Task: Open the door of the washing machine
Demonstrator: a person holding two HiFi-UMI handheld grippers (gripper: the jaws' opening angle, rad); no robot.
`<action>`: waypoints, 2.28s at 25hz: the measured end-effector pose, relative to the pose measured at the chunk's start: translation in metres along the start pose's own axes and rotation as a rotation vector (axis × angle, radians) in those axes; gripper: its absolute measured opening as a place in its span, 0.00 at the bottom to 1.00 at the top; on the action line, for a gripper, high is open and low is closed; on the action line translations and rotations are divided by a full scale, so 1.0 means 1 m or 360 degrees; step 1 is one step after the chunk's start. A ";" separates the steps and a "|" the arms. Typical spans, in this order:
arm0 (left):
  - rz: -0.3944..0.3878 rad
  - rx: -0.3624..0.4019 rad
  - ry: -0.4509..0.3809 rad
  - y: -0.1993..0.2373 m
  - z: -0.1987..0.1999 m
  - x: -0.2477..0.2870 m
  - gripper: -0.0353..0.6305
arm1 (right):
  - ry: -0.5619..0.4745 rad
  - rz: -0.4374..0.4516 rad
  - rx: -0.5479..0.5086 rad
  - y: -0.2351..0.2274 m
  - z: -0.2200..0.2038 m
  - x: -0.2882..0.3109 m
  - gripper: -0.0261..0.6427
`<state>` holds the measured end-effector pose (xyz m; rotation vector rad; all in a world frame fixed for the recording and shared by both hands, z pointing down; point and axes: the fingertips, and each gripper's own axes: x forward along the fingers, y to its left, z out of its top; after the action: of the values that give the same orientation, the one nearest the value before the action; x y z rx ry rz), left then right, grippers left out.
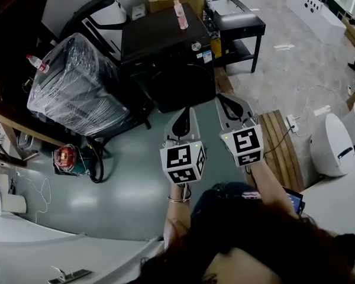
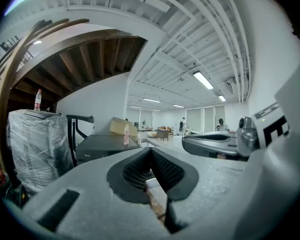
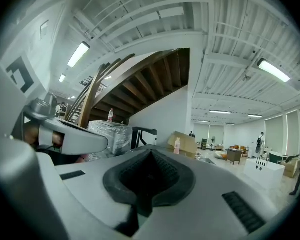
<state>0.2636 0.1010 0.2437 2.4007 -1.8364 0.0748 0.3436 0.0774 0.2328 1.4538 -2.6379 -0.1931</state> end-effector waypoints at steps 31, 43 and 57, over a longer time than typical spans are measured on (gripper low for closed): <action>-0.0055 0.0008 0.0062 0.026 0.014 0.184 0.07 | 0.0080 -0.0021 0.0050 -0.102 -0.032 0.144 0.04; 0.0051 -0.0008 0.0079 0.034 0.013 0.267 0.07 | 0.0099 0.0100 0.0064 -0.147 -0.051 0.213 0.04; 0.0100 -0.0086 0.0142 0.109 -0.011 0.324 0.07 | 0.0209 0.0151 0.0069 -0.138 -0.083 0.305 0.04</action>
<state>0.2443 -0.2363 0.2970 2.2659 -1.8493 0.1337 0.3107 -0.2587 0.3051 1.3021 -2.6117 -0.0303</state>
